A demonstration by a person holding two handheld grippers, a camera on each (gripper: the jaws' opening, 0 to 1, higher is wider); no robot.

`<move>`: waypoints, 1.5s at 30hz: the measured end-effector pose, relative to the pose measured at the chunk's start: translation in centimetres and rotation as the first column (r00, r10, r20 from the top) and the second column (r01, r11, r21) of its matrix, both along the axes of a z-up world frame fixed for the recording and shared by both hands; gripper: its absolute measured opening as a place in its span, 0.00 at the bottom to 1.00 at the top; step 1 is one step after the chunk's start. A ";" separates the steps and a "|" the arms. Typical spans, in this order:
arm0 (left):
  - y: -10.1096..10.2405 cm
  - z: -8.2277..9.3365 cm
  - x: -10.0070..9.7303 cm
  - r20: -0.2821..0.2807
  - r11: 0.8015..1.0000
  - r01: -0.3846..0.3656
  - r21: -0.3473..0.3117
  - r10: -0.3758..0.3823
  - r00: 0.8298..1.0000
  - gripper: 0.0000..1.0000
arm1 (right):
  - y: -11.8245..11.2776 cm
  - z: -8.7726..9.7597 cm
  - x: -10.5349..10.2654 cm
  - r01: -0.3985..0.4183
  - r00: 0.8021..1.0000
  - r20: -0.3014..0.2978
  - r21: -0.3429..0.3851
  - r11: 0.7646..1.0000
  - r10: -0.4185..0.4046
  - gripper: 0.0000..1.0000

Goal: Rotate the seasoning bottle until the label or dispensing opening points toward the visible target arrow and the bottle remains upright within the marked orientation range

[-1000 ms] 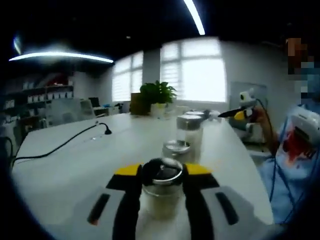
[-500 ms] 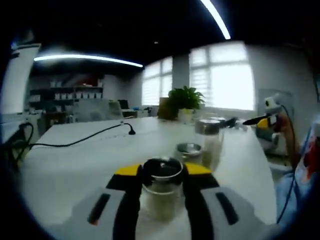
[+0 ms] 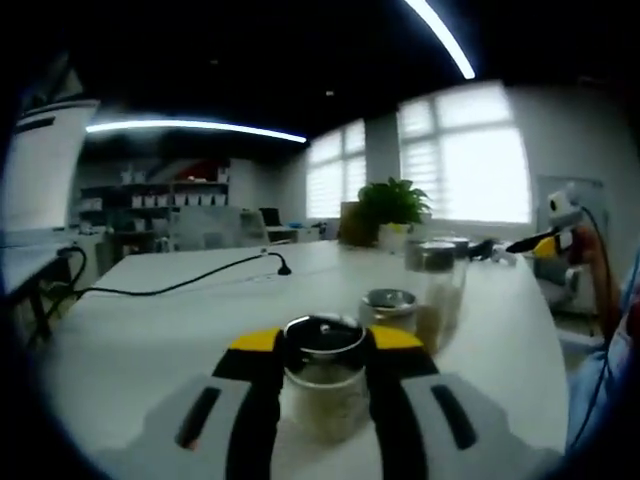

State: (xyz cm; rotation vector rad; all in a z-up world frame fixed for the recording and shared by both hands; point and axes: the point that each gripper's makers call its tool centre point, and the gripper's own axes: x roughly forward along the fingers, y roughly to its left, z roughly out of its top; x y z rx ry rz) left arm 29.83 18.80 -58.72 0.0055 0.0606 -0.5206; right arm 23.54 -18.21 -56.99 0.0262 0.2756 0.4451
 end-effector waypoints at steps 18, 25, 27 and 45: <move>0.0 0.0 -0.1 0.007 1.000 0.013 0.008 -0.014 1.000 0.34 | 0.3 -0.1 0.0 -0.007 1.000 -0.006 0.001 1.000 0.007 0.96; 0.1 1.9 -0.9 0.071 1.000 0.019 0.005 -0.019 0.997 0.48 | 0.2 -0.3 0.0 -0.005 1.000 -0.009 -0.015 1.000 0.005 0.96; 0.9 2.3 -1.2 0.064 1.000 -0.015 -0.001 0.015 0.998 0.51 | 0.3 -0.2 -0.1 -0.010 1.000 -0.009 -0.018 1.000 0.009 0.96; 3.9 6.5 -6.1 -0.007 0.973 -0.229 0.027 0.229 0.973 0.50 | -0.1 1.5 -1.1 0.008 0.999 0.043 -0.039 0.999 -0.007 0.96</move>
